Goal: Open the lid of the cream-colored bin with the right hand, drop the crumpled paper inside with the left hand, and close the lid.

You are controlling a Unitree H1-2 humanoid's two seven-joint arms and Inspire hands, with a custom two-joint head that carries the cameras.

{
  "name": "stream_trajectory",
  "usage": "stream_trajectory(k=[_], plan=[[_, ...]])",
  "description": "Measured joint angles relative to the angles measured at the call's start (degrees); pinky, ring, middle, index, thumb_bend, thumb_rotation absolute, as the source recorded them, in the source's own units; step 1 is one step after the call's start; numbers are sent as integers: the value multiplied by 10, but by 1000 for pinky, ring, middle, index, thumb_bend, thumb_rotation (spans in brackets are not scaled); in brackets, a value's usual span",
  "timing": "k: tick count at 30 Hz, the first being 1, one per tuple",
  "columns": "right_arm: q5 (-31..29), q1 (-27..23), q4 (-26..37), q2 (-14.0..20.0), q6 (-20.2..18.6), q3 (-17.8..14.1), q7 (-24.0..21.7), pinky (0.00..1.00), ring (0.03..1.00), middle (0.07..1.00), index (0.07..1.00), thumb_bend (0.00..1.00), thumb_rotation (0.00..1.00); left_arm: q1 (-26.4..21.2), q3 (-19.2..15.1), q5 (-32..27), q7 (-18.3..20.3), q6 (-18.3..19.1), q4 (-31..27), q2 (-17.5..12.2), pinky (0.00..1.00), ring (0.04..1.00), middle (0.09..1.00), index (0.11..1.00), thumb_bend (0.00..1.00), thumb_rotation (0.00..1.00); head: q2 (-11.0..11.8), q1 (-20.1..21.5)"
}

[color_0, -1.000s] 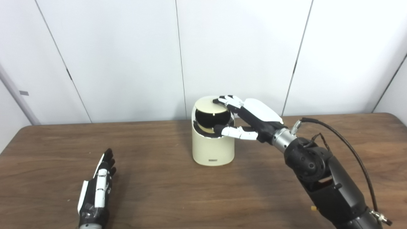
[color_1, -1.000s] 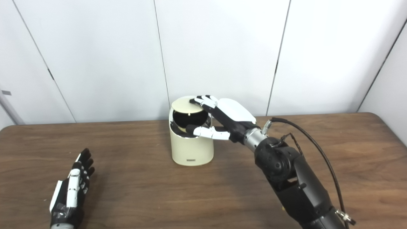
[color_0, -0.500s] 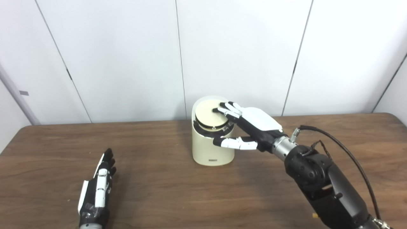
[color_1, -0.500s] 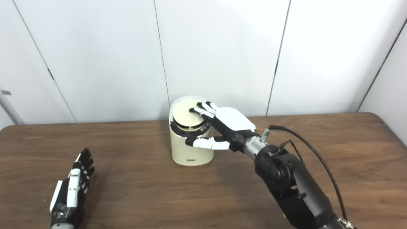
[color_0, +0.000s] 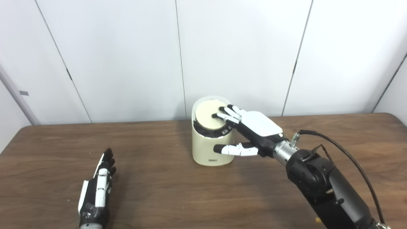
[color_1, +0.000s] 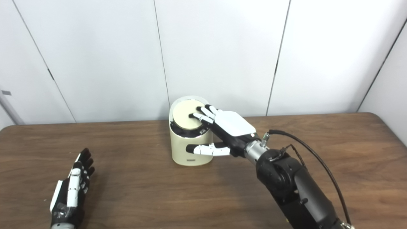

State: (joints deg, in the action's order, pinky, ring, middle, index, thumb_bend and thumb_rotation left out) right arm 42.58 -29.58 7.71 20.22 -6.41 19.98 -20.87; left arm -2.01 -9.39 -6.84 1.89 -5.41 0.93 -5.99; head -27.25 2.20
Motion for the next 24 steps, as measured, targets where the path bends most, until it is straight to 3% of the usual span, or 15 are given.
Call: stream_trajectory(k=[24], plan=[[5, 12, 8, 0, 2, 4, 12, 1000, 1000, 995, 865, 594, 1000, -1, 0, 0, -1, 1, 0, 1, 1000, 1000, 1000, 993, 385, 942, -11, 0]])
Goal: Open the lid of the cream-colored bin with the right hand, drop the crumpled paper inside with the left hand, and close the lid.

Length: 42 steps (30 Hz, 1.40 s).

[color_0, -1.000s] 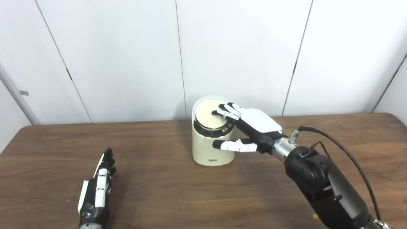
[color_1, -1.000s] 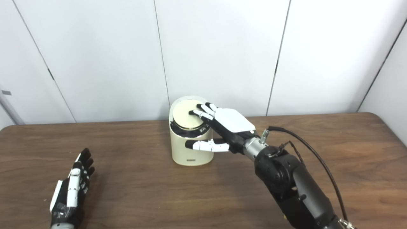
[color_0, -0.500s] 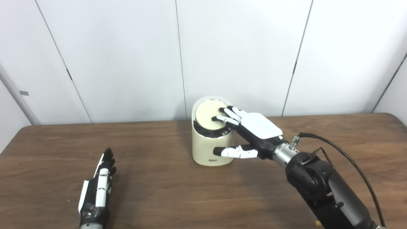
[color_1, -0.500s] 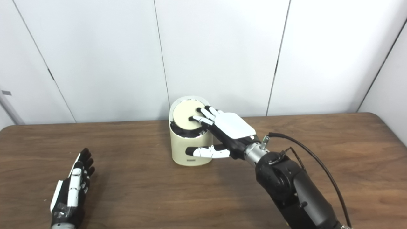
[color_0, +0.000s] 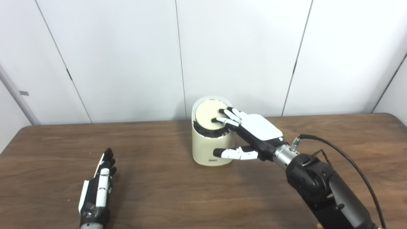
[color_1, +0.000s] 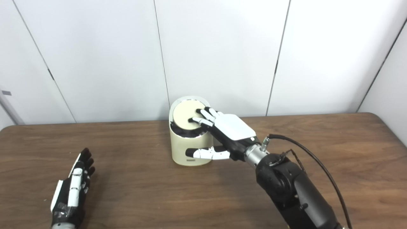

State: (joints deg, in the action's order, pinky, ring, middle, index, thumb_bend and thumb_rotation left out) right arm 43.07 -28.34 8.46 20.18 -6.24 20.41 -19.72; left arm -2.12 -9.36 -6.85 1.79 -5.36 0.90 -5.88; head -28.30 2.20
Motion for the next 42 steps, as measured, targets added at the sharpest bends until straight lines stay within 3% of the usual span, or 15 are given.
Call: stream_trajectory(k=[11, 22, 32, 42], plan=[[0, 0, -2, -1, -3, 0, 0, 950, 1000, 952, 860, 567, 1000, 0, 0, 2, -5, 2, 0, 3, 1000, 1000, 1000, 990, 387, 975, -3, -4], [-2, -1, -12, -1, 0, 0, 7, 983, 1000, 933, 859, 584, 1000, 0, 0, 2, -11, 2, 0, 3, 1000, 1000, 1000, 996, 398, 985, -4, -4], [-3, -2, -15, 0, 1, 0, 8, 981, 1000, 956, 869, 588, 1000, 0, 0, 2, -13, 2, 0, 3, 1000, 1000, 1000, 991, 394, 996, -4, -3], [-10, 5, -14, -4, 2, -3, 18, 1000, 1000, 1000, 938, 585, 1000, 0, 1, 2, -12, 2, 0, 3, 1000, 1000, 1000, 999, 387, 961, -4, -4]])
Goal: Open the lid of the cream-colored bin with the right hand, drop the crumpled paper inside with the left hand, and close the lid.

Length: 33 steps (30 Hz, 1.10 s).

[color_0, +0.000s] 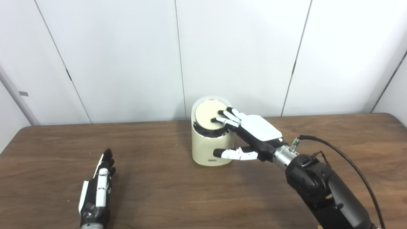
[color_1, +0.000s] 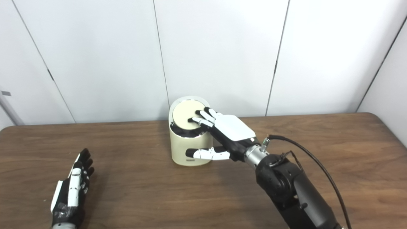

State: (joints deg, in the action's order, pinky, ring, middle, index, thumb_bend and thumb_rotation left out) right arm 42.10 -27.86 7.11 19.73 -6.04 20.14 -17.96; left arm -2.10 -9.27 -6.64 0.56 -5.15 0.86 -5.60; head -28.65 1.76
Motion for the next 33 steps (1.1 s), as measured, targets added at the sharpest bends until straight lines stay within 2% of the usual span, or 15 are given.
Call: stream_trajectory(k=[13, 20, 25, 33], plan=[[-2, 15, 14, -5, 0, -12, 5, 1000, 1000, 1000, 994, 518, 1000, 0, 1, -3, 0, 0, 0, 0, 1000, 1000, 1000, 1000, 387, 949, -1, 3], [-4, 34, 31, -5, -3, -26, 3, 1000, 1000, 1000, 989, 532, 1000, 0, 1, -4, 1, 0, 1, 0, 1000, 1000, 1000, 1000, 402, 946, -1, 4], [-16, 62, 40, -5, -15, -52, 2, 1000, 1000, 1000, 997, 542, 1000, 0, 0, -5, 1, 0, 0, 0, 1000, 1000, 1000, 1000, 406, 929, -1, 5], [-35, 95, 52, -6, -14, -89, 20, 947, 1000, 1000, 989, 519, 1000, 0, 0, -4, 0, 0, 0, -1, 1000, 1000, 1000, 1000, 406, 925, -2, 7]])
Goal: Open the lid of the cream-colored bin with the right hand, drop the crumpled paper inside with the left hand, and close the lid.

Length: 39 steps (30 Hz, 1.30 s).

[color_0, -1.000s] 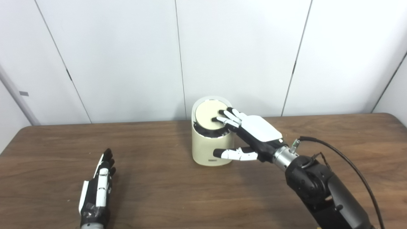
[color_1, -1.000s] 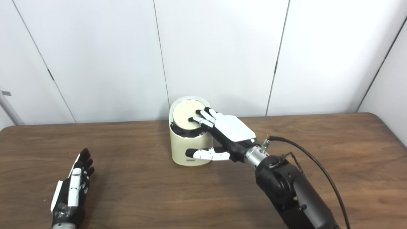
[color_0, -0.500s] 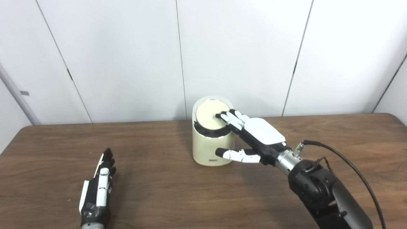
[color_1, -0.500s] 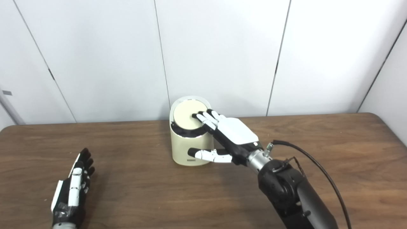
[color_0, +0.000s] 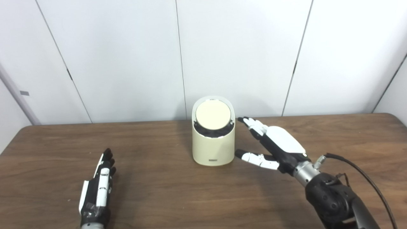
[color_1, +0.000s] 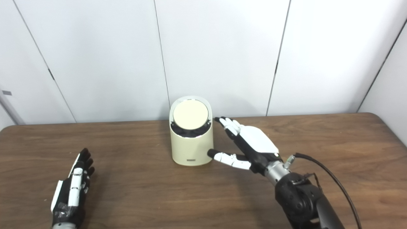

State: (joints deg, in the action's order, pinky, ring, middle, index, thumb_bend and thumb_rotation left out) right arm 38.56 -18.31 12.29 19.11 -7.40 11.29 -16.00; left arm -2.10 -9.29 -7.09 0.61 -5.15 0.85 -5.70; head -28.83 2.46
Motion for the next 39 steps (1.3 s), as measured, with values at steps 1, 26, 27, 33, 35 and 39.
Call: stream_trajectory(k=[1, 26, 27, 33, 35, 39], plan=[[-1, 3, 1, -1, 2, -4, 7, 943, 1000, 1000, 990, 522, 1000, 0, 0, 0, 0, 0, 0, 0, 1000, 1000, 1000, 1000, 407, 926, 0, 0], [-204, 100, -26, -67, -8, -136, 87, 946, 970, 978, 962, 551, 1000, -2, 1, -4, 3, 16, 0, -5, 1000, 1000, 1000, 1000, 425, 923, -10, 11], [-216, 103, -27, -72, -8, -138, 87, 944, 970, 978, 965, 535, 1000, -2, 1, -4, 3, 16, 0, -5, 1000, 1000, 1000, 1000, 418, 927, -11, 11], [-294, 108, -31, -84, -13, -160, 88, 982, 988, 991, 969, 557, 1000, -2, 1, -4, 3, 17, 0, -5, 1000, 1000, 1000, 1000, 428, 925, -15, 11], [-319, 108, -38, -86, -13, -167, 88, 996, 994, 992, 972, 564, 1000, -2, 1, -4, 3, 17, 0, -5, 1000, 1000, 1000, 1000, 428, 922, -19, 12], [-357, 112, -57, -95, -13, -177, 90, 1000, 998, 983, 970, 579, 1000, -1, 1, -4, 3, 17, 0, -5, 1000, 1000, 1000, 1000, 435, 907, -20, 12]])
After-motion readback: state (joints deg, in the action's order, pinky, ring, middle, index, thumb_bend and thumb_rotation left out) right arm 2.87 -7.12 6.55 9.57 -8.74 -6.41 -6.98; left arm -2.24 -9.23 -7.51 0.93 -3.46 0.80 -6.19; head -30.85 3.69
